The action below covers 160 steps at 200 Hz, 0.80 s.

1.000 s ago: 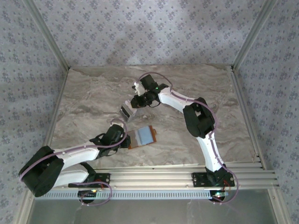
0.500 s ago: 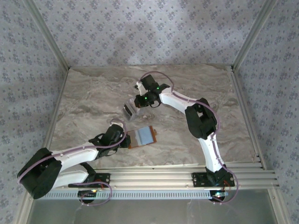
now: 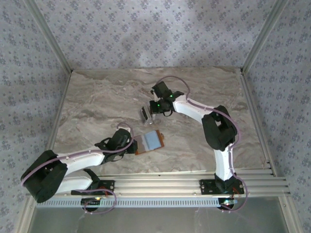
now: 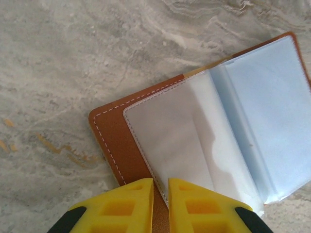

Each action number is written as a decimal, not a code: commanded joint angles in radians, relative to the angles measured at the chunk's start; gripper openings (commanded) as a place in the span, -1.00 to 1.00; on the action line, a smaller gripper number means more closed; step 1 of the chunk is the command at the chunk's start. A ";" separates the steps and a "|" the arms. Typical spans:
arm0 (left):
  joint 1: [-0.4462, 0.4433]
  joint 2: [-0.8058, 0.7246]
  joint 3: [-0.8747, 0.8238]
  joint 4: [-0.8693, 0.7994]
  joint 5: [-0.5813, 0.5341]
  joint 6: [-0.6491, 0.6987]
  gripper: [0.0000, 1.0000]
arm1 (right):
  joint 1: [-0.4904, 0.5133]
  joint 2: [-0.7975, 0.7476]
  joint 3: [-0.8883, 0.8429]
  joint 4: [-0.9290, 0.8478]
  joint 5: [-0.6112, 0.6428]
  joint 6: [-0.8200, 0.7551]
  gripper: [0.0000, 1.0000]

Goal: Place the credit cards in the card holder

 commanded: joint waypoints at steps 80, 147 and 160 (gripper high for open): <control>-0.012 -0.002 0.038 -0.011 0.011 0.017 -0.68 | -0.050 -0.040 -0.099 0.094 -0.170 0.073 -0.68; -0.012 -0.006 0.034 -0.009 0.011 0.016 -0.67 | -0.066 -0.044 -0.117 0.144 -0.268 0.089 -0.55; -0.013 -0.006 0.033 -0.009 0.010 0.016 -0.67 | -0.071 -0.042 -0.121 0.154 -0.282 0.093 -0.53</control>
